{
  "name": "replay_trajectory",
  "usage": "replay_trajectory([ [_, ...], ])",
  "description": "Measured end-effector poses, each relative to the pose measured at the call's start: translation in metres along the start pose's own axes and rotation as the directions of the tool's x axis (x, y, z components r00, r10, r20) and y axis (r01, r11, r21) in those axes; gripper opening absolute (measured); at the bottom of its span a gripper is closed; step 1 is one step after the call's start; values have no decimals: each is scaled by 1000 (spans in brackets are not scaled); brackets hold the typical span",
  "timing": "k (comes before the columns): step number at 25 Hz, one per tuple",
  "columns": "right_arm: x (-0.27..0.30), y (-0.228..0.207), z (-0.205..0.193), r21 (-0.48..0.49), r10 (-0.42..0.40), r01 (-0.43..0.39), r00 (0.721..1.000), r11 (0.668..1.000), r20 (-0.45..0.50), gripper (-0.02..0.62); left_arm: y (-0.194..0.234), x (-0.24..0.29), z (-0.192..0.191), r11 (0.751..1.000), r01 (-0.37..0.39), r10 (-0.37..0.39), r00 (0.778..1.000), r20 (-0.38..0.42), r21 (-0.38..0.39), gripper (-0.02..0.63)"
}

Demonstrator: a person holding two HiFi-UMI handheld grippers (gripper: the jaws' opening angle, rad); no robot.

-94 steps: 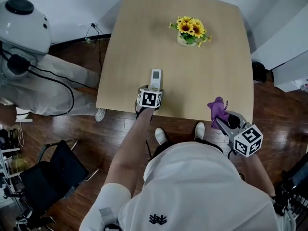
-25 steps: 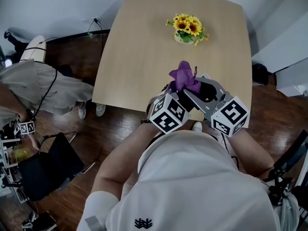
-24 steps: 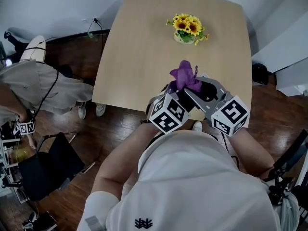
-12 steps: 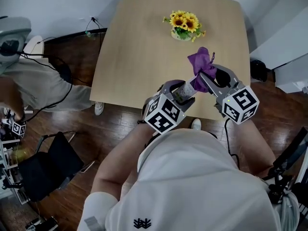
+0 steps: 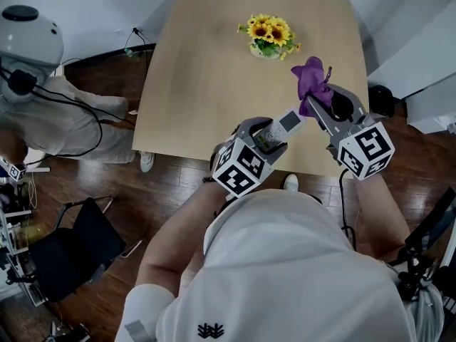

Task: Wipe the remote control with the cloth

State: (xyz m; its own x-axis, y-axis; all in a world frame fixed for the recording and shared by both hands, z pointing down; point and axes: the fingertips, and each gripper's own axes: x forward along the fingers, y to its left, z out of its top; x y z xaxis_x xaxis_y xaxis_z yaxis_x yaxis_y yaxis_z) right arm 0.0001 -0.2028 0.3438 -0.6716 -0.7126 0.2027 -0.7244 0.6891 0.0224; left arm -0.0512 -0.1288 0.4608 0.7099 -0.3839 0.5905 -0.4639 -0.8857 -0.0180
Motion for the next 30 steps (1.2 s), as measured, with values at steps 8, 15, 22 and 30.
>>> replay_trajectory([
  [8,13,76,35,92,188,-199,975,976,122,127,3,9,5,1000,2,-2,1000,6,5,284],
  [15,21,111,21,160,241,-259,962,952,127,127,10,5,15,1000,-18,18,999,31,-17,284],
  [22,25,94,2,96,179,-187,980,978,82,127,7,0,20,1000,-26,26,998,48,-11,284],
  [30,21,34,-4,72,60,-64,997,995,51,127,8,-5,19,1000,-26,26,998,50,-12,284],
])
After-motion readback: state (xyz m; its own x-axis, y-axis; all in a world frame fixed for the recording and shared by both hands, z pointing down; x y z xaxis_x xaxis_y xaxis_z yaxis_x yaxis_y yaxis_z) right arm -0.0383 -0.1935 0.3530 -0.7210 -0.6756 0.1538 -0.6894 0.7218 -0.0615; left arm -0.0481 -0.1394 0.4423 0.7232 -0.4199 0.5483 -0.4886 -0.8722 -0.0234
